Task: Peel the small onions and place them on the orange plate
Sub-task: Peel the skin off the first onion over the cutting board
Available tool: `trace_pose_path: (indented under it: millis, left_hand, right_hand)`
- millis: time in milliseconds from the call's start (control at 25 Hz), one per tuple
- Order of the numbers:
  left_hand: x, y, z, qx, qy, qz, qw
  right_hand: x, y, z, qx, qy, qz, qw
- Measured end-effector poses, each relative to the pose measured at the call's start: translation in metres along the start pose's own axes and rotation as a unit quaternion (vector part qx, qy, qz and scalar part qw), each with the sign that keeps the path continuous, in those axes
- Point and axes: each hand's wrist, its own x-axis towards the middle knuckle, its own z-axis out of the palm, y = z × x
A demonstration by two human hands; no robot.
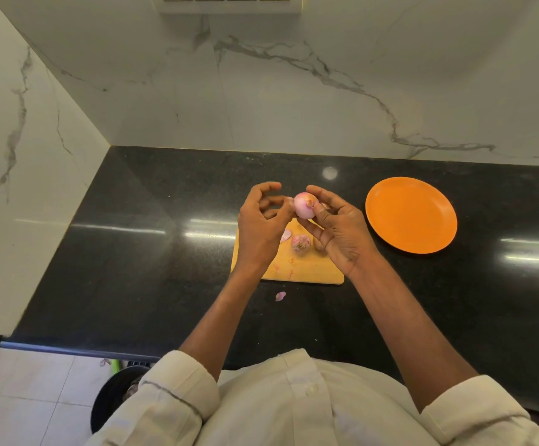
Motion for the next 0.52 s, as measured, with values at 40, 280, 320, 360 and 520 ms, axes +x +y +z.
trace_pose_path:
  millis: [40, 280, 320, 360, 520]
  left_hand:
    - [0.0, -0.001, 0.0, -0.014, -0.014, -0.011, 1.0]
    - [0.0, -0.01, -0.001, -0.043, 0.007, -0.048, 0.998]
    - [-0.001, -0.01, -0.002, -0.079, 0.014, -0.072, 0.994]
    - [-0.001, -0.011, -0.001, -0.117, 0.022, -0.097, 0.988]
    - [-0.003, -0.012, -0.002, -0.282, 0.045, -0.202, 0.937]
  right_hand:
    - [0.0, 0.0, 0.0, 0.002, -0.003, 0.002, 1.0]
    - [-0.003, 0.0, 0.003, -0.068, 0.005, 0.005, 0.998]
    - [-0.003, 0.001, 0.003, -0.048, 0.002, 0.017, 0.999]
    - [-0.003, 0.001, 0.003, -0.021, -0.003, 0.034, 0.999]
    - [0.002, 0.006, -0.005, 0.115, -0.011, 0.133, 0.984]
